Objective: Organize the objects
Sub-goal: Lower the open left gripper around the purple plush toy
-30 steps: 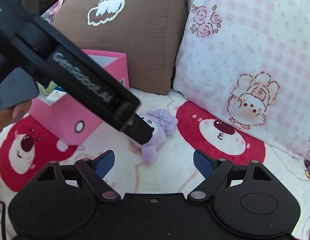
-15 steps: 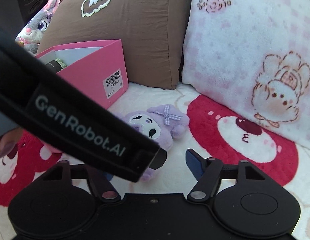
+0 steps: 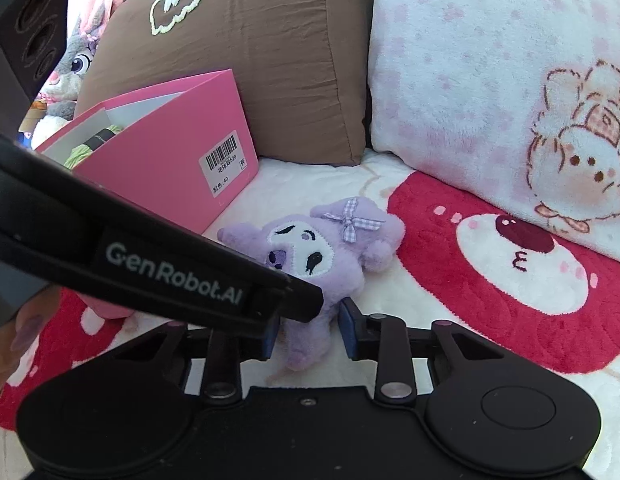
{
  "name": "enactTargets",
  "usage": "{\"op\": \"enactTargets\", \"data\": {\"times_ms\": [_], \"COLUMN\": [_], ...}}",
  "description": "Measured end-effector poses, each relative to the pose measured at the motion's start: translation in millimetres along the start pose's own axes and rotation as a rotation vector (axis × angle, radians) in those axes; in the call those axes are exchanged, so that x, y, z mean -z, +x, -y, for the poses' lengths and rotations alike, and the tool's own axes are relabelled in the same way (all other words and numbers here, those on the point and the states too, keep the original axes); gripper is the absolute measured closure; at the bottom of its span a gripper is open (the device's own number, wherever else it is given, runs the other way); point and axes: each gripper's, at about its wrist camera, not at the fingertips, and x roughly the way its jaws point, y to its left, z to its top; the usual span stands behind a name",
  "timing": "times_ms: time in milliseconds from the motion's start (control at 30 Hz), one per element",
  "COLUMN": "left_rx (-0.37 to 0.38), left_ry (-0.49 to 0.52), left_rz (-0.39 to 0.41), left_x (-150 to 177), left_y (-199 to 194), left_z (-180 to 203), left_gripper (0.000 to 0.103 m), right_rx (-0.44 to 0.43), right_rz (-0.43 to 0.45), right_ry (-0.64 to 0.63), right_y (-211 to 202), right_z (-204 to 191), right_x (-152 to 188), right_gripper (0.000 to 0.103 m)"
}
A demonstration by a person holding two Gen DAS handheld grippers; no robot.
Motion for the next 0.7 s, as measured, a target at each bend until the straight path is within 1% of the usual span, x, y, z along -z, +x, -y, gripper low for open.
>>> {"op": "enactTargets", "data": {"times_ms": [67, 233, 400, 500, 600, 633, 667, 700], "left_rx": [0.007, 0.021, 0.063, 0.088, 0.112, 0.109, 0.102, 0.097], "left_ry": [-0.015, -0.020, -0.039, -0.036, -0.022, -0.010, 0.006, 0.013], "left_rz": [-0.004, -0.010, -0.041, -0.083, -0.129, -0.137, -0.137, -0.129], "left_x": [-0.2, 0.7, 5.4, 13.4, 25.1, 28.8, 32.4, 34.9], "left_y": [-0.1, -1.0, -7.1, -11.2, -15.2, -16.5, -18.2, -20.0], "left_z": [-2.4, -2.7, 0.1, 5.1, 10.4, 12.2, 13.4, 13.2], "left_gripper": [0.065, 0.066, 0.066, 0.066, 0.066, 0.066, 0.066, 0.066], "right_rx": [-0.005, 0.001, 0.006, -0.007, -0.004, -0.009, -0.016, -0.014], "right_rz": [-0.005, -0.023, -0.055, -0.113, -0.188, -0.219, -0.247, -0.248], "right_ry": [0.005, 0.012, 0.023, 0.046, 0.029, 0.019, 0.006, -0.013], "right_y": [-0.1, -3.8, -17.1, -28.8, -37.6, -38.8, -39.2, -41.4], "right_z": [-0.2, -3.3, -7.2, -8.7, -16.8, -20.1, -22.7, -25.6], "right_x": [0.0, -1.4, 1.0, 8.2, 14.6, 15.1, 14.4, 13.5], "right_gripper": [0.074, 0.077, 0.079, 0.079, 0.080, 0.080, 0.077, 0.077]}}
